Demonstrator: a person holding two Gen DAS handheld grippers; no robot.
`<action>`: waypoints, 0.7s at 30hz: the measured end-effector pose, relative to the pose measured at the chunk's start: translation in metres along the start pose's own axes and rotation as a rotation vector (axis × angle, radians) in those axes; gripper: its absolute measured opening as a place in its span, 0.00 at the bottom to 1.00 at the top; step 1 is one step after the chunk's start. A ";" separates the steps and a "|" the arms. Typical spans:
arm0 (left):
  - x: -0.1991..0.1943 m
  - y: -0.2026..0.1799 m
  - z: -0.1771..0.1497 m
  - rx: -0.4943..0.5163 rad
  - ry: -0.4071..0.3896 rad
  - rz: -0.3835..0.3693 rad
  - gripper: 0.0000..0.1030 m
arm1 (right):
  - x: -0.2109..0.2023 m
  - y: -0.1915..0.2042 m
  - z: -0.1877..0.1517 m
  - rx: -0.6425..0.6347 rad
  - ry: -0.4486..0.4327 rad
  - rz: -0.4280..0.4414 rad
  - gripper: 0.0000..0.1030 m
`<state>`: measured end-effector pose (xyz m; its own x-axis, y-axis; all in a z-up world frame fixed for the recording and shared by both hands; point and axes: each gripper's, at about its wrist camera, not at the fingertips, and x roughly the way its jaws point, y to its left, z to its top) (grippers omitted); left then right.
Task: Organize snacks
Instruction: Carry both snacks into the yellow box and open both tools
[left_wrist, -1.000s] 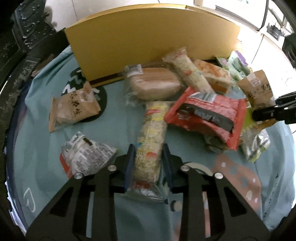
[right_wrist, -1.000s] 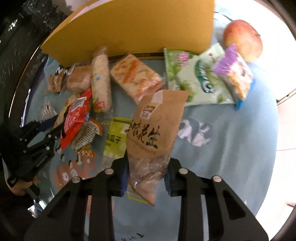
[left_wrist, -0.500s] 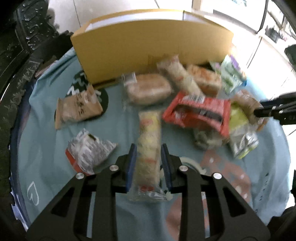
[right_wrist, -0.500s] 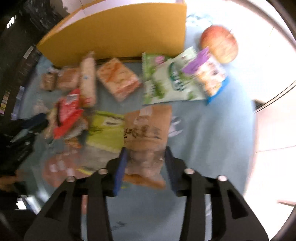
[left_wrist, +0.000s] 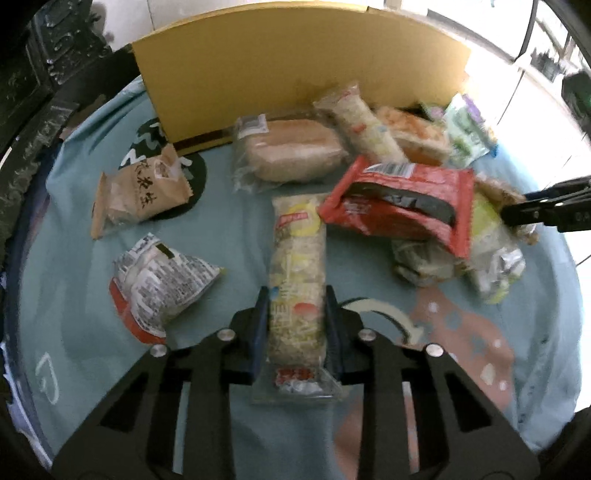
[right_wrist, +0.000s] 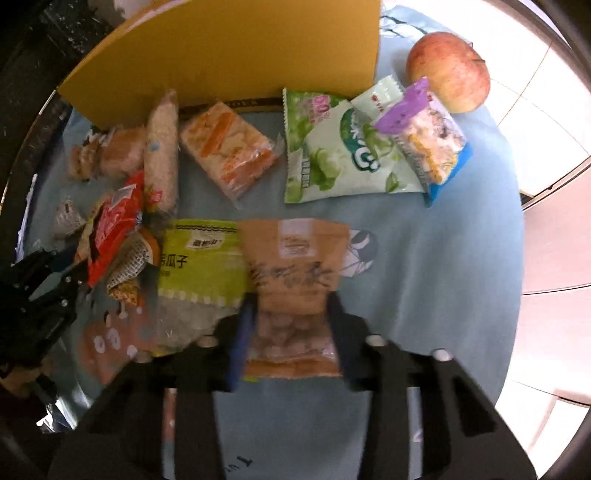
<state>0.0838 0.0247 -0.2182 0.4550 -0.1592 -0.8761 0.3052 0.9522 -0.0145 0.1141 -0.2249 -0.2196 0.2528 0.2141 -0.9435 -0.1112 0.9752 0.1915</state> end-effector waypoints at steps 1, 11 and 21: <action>-0.006 0.001 -0.001 -0.016 -0.020 0.002 0.27 | -0.006 -0.001 -0.003 0.011 -0.019 0.024 0.33; -0.072 0.005 0.015 -0.061 -0.176 -0.026 0.27 | -0.066 -0.014 -0.016 0.023 -0.130 0.089 0.33; -0.129 -0.010 0.050 -0.026 -0.327 -0.034 0.27 | -0.136 0.014 -0.003 -0.037 -0.279 0.130 0.33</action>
<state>0.0639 0.0230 -0.0805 0.6909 -0.2628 -0.6735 0.3058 0.9504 -0.0571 0.0758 -0.2401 -0.0896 0.4877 0.3495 -0.8000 -0.1936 0.9368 0.2913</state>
